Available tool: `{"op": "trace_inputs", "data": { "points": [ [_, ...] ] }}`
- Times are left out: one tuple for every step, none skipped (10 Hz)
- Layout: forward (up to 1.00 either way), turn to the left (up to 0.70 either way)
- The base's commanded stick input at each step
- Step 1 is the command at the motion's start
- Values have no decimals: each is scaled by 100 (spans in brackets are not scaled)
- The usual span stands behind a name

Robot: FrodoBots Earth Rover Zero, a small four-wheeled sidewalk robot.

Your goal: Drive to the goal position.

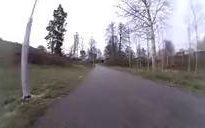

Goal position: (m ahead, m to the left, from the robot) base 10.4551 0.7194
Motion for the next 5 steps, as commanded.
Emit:
{"op": "trace_inputs", "data": {
  "points": [
    [70,0],
    [70,0],
    [70,0],
    [70,0],
    [70,0]
  ]
}}
